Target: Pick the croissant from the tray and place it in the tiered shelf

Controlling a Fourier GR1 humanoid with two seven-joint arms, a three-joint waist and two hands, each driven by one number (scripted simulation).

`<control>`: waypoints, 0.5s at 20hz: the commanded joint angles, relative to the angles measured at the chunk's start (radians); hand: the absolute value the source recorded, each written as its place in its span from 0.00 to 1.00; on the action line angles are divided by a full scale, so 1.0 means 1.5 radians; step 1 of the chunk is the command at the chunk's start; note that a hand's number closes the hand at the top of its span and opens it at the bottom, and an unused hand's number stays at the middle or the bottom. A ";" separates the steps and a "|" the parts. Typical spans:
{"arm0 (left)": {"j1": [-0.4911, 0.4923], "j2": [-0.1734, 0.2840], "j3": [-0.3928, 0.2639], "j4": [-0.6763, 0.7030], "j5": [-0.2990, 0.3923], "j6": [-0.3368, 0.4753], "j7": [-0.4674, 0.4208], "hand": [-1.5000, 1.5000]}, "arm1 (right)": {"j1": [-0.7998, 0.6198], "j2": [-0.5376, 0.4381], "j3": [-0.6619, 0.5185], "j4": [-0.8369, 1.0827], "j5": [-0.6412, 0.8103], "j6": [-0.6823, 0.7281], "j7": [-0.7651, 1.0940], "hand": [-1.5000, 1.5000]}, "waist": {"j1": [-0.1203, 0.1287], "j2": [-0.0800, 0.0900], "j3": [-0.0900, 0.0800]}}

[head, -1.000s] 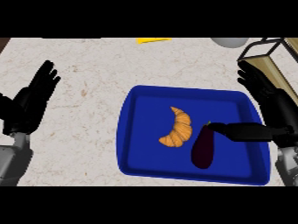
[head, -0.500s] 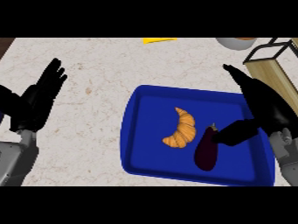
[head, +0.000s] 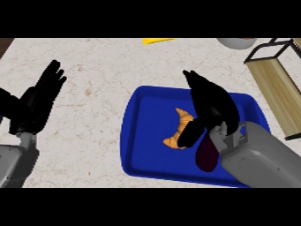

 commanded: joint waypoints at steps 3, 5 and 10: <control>0.004 0.015 0.007 -0.026 0.001 -0.005 0.034 0.50 | -0.044 0.071 0.039 0.086 0.023 0.063 0.159 0.00 | -0.002 -0.001 0.001; 0.010 0.001 0.015 0.006 0.004 -0.014 -0.004 0.50 | -0.050 0.064 0.038 0.088 0.013 0.092 0.166 0.00 | -0.010 0.000 0.000; -0.012 0.003 0.027 0.003 -0.001 -0.005 0.017 0.50 | -0.028 0.090 0.063 0.065 0.034 0.102 0.196 0.00 | -0.019 -0.003 0.001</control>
